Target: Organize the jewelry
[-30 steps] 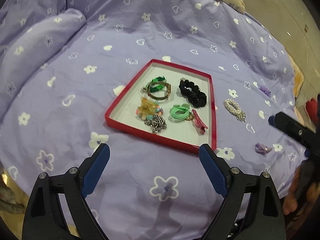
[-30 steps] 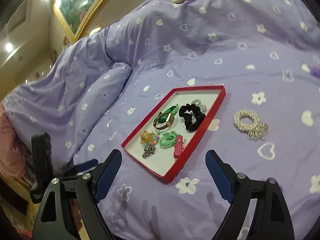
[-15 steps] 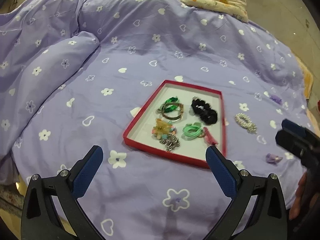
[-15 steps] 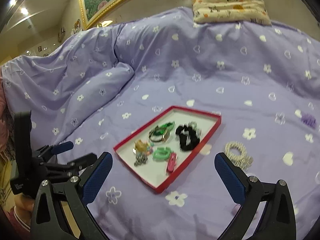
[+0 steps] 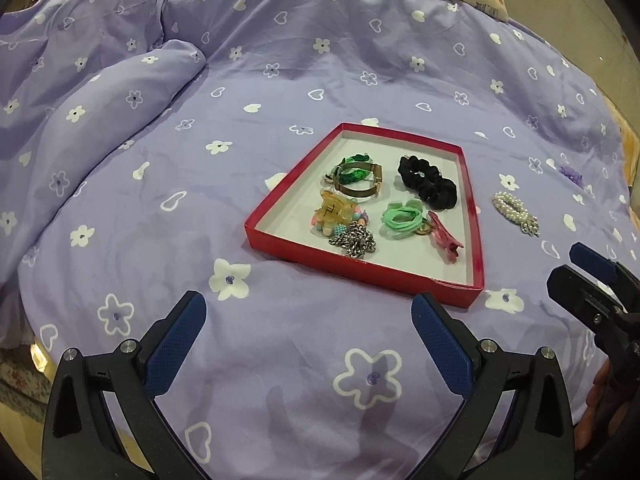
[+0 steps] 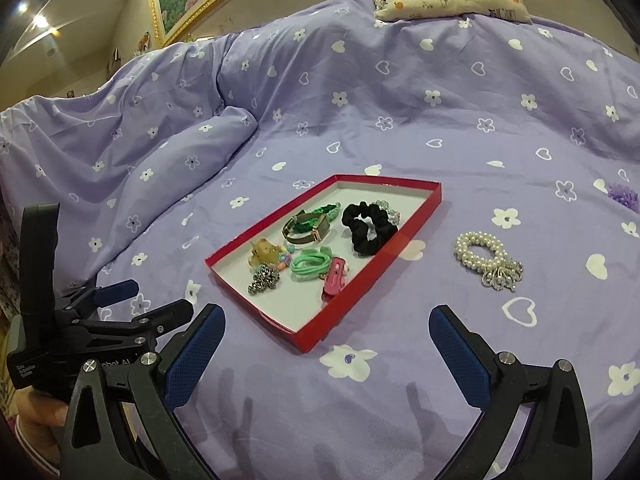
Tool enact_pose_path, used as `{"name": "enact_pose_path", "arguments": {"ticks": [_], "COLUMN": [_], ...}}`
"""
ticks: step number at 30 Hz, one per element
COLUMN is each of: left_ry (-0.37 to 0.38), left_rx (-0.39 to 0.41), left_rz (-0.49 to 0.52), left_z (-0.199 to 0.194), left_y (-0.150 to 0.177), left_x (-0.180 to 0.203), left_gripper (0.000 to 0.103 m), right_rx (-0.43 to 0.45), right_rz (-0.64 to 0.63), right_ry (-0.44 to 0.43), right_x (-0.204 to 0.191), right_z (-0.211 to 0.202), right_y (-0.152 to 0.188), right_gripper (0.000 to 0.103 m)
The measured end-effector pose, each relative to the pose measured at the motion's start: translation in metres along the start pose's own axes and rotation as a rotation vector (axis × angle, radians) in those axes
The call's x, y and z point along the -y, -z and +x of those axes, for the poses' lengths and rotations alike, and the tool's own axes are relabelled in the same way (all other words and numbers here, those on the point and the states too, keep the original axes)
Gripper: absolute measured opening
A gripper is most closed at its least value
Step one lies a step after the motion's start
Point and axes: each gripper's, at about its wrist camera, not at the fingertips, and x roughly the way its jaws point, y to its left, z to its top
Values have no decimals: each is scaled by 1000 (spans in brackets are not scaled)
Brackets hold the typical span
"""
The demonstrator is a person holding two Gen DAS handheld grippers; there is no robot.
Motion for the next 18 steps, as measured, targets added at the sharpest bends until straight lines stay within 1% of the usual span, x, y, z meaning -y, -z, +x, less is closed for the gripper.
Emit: {"name": "enact_pose_path", "arguments": {"ticks": [11, 18], "left_ry": [-1, -1], "left_rx": [50, 44], "left_rz": [8, 10], "left_z": [-10, -11], "left_y": [3, 3], "left_x": [0, 2], "left_gripper": [103, 103], "right_rx": [10, 3], "right_rz": [-34, -42], "right_ry": [9, 5], "right_x": [-6, -8], "right_z": [2, 3], "right_y": [7, 6], "right_gripper": [103, 103]}}
